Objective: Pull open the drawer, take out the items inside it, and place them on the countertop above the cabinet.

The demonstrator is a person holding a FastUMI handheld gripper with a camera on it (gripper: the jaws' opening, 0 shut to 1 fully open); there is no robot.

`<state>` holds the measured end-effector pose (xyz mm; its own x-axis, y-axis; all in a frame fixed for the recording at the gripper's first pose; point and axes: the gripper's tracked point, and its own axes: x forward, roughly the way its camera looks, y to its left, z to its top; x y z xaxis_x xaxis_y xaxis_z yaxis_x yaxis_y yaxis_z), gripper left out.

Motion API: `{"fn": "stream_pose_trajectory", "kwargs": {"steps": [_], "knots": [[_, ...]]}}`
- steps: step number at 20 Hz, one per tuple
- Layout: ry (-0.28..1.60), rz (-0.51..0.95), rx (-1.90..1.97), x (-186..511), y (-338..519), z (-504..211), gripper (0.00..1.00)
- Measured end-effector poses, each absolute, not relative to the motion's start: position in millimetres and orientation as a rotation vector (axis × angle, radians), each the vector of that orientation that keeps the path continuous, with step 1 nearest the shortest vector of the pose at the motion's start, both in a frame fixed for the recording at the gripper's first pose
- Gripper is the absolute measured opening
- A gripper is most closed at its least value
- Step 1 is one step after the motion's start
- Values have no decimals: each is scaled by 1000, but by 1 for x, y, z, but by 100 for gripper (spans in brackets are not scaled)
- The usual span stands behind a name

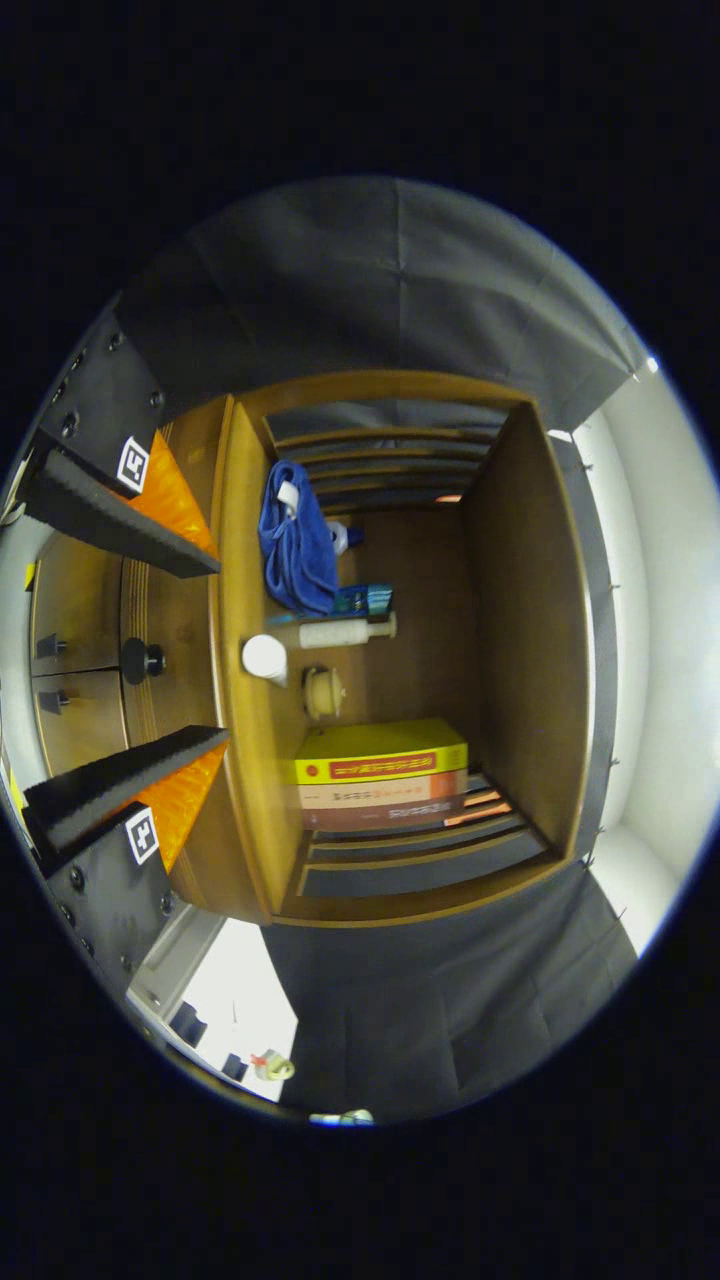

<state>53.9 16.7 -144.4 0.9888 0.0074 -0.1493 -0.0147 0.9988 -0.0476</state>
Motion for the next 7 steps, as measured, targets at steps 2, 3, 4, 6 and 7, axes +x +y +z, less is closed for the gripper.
{"fn": "stream_pose_trajectory", "kwargs": {"steps": [2,3,4,6,7], "knots": [[132,41,-59,31,21,-126,98],[119,63,-54,20,22,-125,98],[110,75,-56,12,19,-125,98],[89,79,-65,-1,2,-130,98],[71,69,-71,-3,-6,-131,98]]}}
